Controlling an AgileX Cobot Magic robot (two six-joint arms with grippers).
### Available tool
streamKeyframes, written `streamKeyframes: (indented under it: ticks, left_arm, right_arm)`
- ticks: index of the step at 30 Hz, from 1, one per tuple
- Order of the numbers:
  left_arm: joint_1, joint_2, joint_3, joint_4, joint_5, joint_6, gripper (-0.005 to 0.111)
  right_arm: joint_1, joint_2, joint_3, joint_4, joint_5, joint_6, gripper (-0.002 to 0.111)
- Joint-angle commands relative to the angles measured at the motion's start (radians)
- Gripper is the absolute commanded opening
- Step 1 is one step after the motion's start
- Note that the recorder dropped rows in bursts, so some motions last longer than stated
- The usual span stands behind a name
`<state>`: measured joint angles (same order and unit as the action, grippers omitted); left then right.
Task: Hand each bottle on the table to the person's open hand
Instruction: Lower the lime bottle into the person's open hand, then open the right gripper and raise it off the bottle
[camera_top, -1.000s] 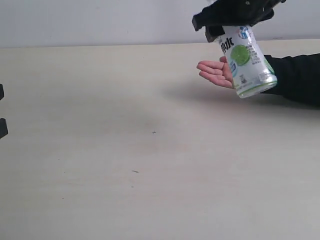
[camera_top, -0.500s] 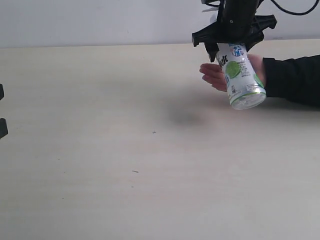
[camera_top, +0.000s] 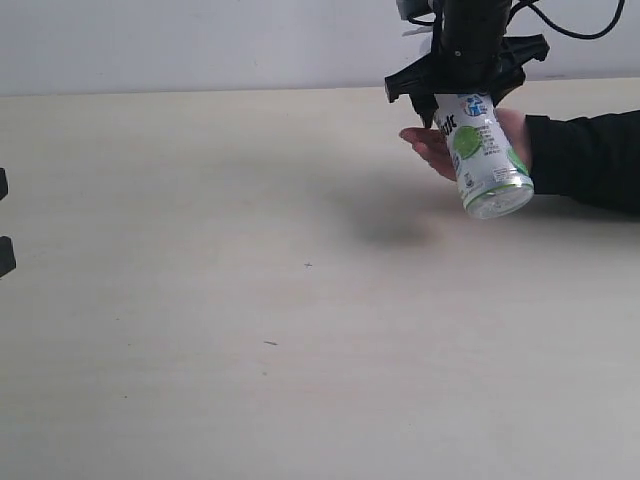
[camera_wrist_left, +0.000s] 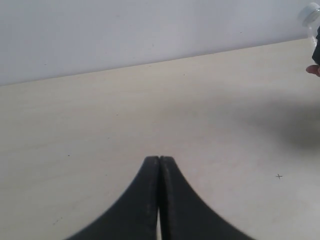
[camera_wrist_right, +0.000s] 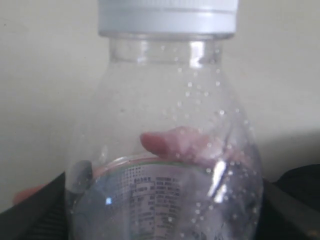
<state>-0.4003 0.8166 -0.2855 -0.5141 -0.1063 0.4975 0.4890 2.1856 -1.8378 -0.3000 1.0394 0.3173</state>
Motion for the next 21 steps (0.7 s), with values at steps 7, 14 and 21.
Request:
streamKeyframes:
  ticks: [7, 14, 21]
  left_arm:
    - [0.003, -0.002, 0.005, 0.005, -0.001, -0.004, 0.000]
    - [0.003, -0.002, 0.005, 0.005, -0.001, -0.004, 0.000]
    - [0.003, -0.002, 0.005, 0.005, -0.001, -0.004, 0.000]
  right_arm:
    - [-0.004, 0.004, -0.008, -0.040, -0.022, 0.001, 0.068]
    - [-0.004, 0.004, -0.008, -0.042, -0.022, -0.001, 0.089]
    - [0.000, -0.022, -0.008, -0.048, -0.032, -0.030, 0.091]
